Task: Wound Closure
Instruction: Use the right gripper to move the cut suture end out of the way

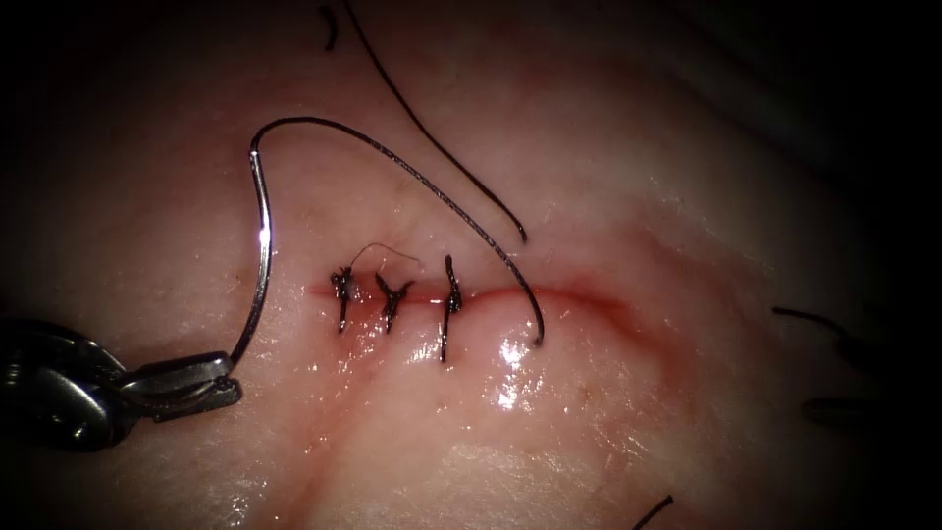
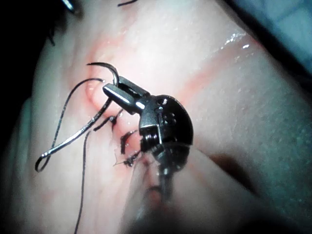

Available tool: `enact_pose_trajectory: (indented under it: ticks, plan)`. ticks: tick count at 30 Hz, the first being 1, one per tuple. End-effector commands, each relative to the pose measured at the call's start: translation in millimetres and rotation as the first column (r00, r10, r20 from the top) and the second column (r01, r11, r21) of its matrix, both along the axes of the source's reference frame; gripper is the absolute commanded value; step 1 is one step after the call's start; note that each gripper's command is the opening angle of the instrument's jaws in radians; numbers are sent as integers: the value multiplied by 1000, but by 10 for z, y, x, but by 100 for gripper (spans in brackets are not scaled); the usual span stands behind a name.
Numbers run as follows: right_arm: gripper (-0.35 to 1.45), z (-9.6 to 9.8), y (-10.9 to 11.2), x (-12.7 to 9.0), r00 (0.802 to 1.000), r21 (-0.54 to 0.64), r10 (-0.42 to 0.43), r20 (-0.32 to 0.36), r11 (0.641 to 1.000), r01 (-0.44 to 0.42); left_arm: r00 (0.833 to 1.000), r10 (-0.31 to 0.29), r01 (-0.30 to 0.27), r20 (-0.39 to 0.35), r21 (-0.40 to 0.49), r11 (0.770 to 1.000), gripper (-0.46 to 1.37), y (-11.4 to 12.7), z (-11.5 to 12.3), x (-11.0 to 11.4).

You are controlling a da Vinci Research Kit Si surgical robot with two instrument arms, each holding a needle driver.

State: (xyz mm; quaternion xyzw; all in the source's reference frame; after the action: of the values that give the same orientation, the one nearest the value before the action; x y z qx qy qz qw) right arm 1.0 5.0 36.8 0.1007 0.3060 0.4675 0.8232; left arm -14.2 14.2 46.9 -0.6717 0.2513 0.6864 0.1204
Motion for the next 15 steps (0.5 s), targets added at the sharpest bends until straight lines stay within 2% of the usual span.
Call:
enact_pose_trajectory:
  ticks: [1,4,5,6,7,8,9,10,11,12,13,14,15]
  plan:
    - [129,8,3,6,1000,-22,18,-23,1000,-19,1000,5,-5,2,5,1000,-35,-1,0,0]
    - [131,21,4,21,998,-7,50,-26,999,-51,1000,5,-5,1,4,1000,-35,-2,0,1]
    - [122,29,4,32,932,244,360,-45,909,-339,1000,5,-5,1,4,1000,-35,-2,-1,1]
    - [122,30,4,36,898,321,437,-44,858,-401,1000,5,-5,1,4,1000,-35,-2,-1,2]
    - [130,33,4,41,853,418,520,-40,784,-458,1000,5,-6,4,9,1000,-35,-2,-1,2]
    - [140,35,1,48,757,568,653,5,622,-540,1000,5,-5,3,9,1000,-35,-2,-2,2]
    - [140,35,1,49,743,588,670,14,595,-548,1000,5,-5,3,9,1000,-35,-3,-2,2]
    - [144,36,0,55,693,672,720,47,490,-555,1000,5,-5,3,9,1000,-35,-3,-3,2]
    - [144,36,0,56,696,682,717,42,488,-545,1000,5,-5,3,9,1000,-35,-3,-3,2]
    - [144,36,-1,58,691,706,722,44,467,-533,1000,5,-5,3,9,1000,-35,-3,-3,2]
    - [144,36,-2,60,666,746,743,69,404,-529,1000,5,-5,3,9,1000,-35,-3,-3,3]
    - [144,36,-3,60,647,767,757,89,363,-529,1000,5,-5,3,9,1000,-35,-3,-3,3]
    - [144,37,-3,61,611,803,781,129,280,-527,1000,5,-5,6,14,1000,-35,-3,-3,3]
